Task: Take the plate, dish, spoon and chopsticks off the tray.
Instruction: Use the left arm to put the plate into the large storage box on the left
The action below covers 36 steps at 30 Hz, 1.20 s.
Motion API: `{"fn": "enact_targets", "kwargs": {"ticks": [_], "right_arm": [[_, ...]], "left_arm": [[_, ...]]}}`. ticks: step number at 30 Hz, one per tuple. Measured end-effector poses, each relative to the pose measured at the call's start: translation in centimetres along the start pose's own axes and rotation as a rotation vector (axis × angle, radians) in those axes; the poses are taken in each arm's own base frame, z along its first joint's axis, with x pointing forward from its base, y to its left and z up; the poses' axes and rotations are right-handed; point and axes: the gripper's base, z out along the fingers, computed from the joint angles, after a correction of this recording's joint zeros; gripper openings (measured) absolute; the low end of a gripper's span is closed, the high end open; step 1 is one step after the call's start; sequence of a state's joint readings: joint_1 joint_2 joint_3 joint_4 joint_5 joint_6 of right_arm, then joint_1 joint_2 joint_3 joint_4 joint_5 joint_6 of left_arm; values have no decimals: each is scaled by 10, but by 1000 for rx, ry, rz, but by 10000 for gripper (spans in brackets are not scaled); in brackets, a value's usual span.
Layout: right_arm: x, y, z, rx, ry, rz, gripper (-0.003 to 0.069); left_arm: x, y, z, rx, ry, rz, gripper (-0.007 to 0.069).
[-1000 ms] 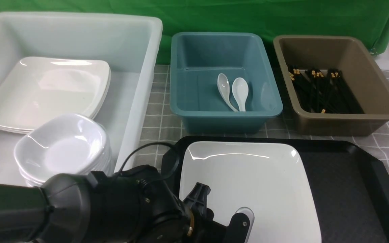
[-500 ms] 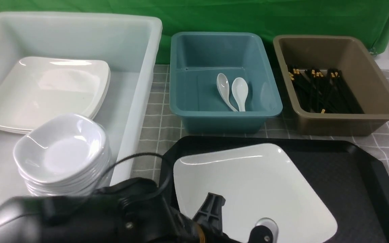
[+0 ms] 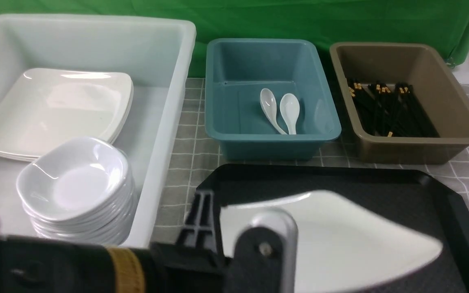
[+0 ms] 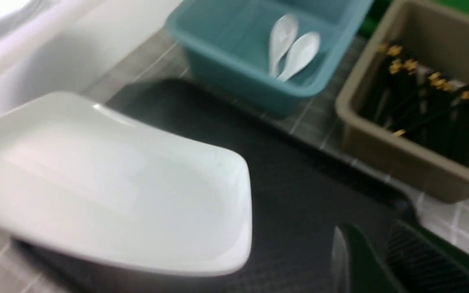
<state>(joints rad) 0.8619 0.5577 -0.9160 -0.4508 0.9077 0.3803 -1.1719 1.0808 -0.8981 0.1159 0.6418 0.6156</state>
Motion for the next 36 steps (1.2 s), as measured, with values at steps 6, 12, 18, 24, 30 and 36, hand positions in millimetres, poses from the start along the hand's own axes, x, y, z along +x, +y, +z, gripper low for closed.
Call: {"fn": "enact_targets", "kwargs": {"ticks": [6, 12, 18, 24, 30, 36], "right_arm": [[-15, -6, -14, 15, -80, 46, 28], [-21, -2, -9, -1, -106, 58, 27], [-24, 5, 2, -20, -64, 27, 27], [-22, 8, 3, -43, -31, -28, 27], [-19, 8, 4, -37, -1, -37, 27], [-18, 9, 4, -50, 9, -29, 27]], "left_arm": [[-20, 43, -51, -243, -105, -70, 29], [7, 101, -68, -493, 61, -170, 29], [77, 144, -60, -589, 363, -282, 29], [178, 172, -27, -499, 692, -399, 29], [225, 177, 3, -413, 798, -430, 29], [253, 179, 25, -403, 840, -452, 29]]}}
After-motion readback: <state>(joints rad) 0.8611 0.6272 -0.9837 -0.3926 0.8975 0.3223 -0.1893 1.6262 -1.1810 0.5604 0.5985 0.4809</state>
